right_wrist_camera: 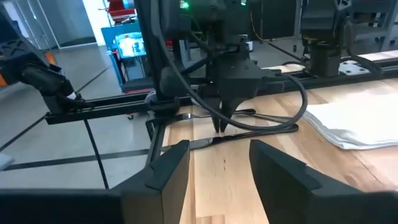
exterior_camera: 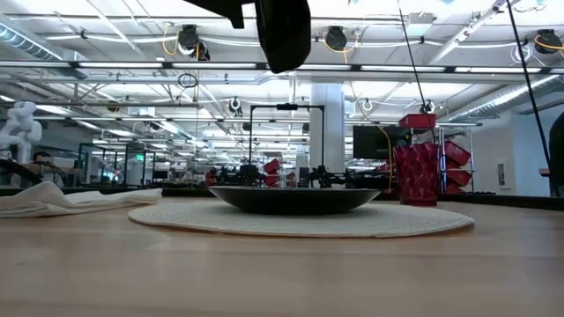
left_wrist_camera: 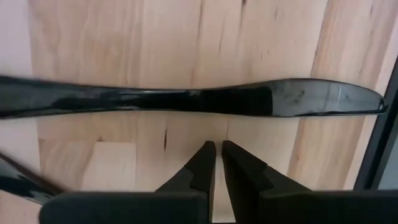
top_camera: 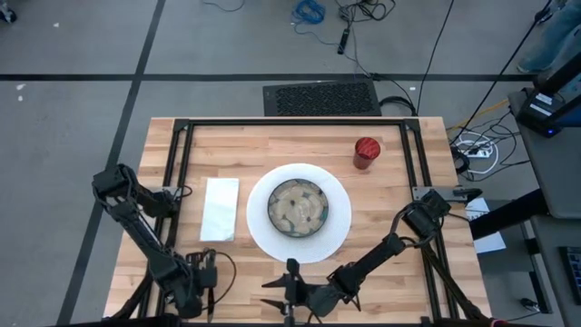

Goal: Set table place
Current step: Put the black knife to the right of the white placemat

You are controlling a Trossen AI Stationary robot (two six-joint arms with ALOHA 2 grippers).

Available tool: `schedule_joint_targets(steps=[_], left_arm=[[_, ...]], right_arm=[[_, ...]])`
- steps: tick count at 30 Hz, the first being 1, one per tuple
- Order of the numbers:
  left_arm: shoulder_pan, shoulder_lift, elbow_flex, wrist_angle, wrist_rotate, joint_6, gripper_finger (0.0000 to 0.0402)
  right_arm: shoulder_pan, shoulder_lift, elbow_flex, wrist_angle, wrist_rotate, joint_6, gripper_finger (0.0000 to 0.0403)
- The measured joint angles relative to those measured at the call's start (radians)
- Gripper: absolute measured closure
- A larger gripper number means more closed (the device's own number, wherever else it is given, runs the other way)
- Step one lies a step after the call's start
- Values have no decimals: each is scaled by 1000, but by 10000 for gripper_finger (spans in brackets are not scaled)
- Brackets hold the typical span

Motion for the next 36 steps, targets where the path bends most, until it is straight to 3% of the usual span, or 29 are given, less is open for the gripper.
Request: schedule_joint_targets(steps=[16, 23, 29, 36], left_arm=[[110, 6, 8, 133, -160, 261, 384], [207, 9, 8, 211, -319, 410, 384], [285, 6, 25, 209, -296, 485, 384], [270, -21, 109, 100, -233, 477, 384]], right_arm=[[-21, 1, 0, -90, 0, 19, 248], [-34, 1, 0, -128, -1, 20, 248], [-41, 1, 0, -154, 14, 48, 248], [-55, 1, 0, -225, 31, 123, 248]])
